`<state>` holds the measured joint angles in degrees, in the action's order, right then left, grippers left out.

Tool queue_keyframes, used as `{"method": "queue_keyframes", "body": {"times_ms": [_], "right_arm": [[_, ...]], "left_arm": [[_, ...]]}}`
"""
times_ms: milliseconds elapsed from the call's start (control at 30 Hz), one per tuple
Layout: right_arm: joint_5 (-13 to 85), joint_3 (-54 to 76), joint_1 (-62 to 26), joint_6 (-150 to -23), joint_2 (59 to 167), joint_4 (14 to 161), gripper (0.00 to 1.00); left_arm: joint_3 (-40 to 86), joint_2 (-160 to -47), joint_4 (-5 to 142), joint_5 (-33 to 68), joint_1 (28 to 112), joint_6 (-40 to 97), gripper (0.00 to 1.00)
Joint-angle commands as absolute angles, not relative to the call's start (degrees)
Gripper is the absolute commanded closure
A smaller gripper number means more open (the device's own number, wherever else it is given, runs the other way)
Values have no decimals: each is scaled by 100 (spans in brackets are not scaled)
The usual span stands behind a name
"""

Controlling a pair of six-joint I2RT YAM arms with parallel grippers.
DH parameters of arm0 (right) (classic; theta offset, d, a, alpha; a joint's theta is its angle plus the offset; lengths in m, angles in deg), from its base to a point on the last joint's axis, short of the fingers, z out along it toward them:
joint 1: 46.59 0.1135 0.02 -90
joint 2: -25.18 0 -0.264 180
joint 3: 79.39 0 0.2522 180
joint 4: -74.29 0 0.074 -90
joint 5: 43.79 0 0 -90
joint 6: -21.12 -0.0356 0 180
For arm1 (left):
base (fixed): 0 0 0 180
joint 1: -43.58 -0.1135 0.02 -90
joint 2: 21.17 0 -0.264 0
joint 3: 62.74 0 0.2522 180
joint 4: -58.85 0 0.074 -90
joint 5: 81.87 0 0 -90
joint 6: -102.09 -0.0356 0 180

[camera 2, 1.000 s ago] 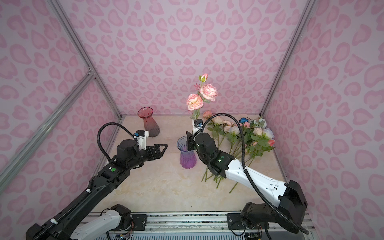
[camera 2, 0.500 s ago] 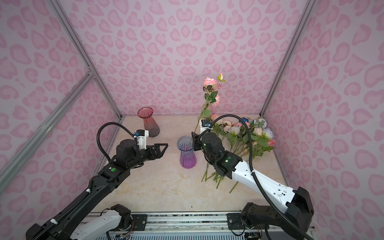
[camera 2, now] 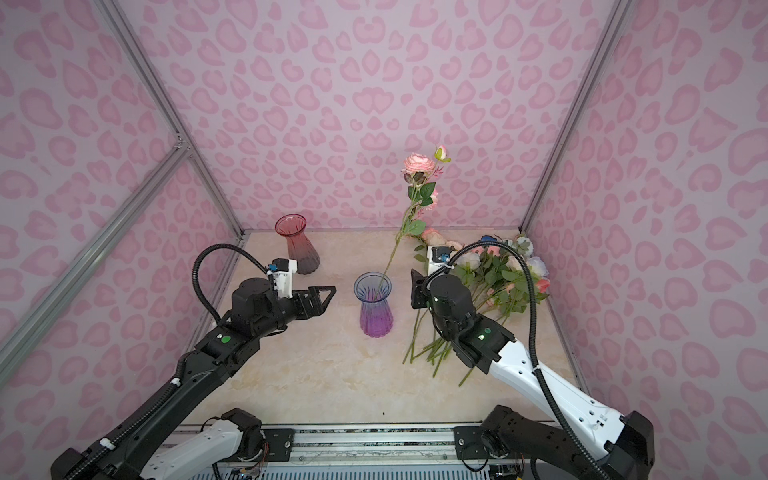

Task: Arrange the flowers into the vase
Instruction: 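Open the right gripper and move it back down onto the rose bunch, then close the right gripper on a cream rose stem in the bunch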

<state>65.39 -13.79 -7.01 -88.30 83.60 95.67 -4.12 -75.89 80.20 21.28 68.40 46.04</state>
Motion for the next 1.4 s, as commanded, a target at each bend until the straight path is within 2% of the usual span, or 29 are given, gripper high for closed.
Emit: {"method": "queue_keyframes", "body": {"times_ms": [0,100,233,467,567,733,1000,1100,1167,1300,1367], "right_arm": [[6273,-1710,-1218,-9273,8205,9938,56],[5665,-1912,-1984,-9731,8297,10042,60],[4973,-1726,-2711,-10048,9199,10114,63],[4700,-521,-3017,-10389,11470,10559,61],[4639,-336,-3201,-10598,12123,10354,57],[4344,26,-3471,-10768,12892,10258,57],[3972,392,-3704,-10707,13550,10201,67],[3892,407,-3799,-10736,13693,10107,77],[3765,372,-3832,-10723,13688,9997,88],[3633,226,-3817,-10677,13418,9796,99],[3516,194,-3824,-10685,13275,9782,100]], "left_arm": [[-477,-7441,7908,1947,6828,4616,3],[-590,-7239,7974,1678,6832,4662,3],[-725,-7011,8143,1346,6832,4698,3],[-952,-6808,8320,1388,6831,4777,3],[-1023,-6630,8388,1387,6828,4777,3],[-1043,-6498,8473,1295,6825,4666,4],[-962,-6716,8399,1360,6829,4646,4],[-921,-6792,8379,1391,6827,4646,4],[-894,-6834,8368,1400,6827,4643,4],[-856,-6854,8417,1379,6828,4611,4],[-861,-6846,8419,1387,6820,4599,4]]}}
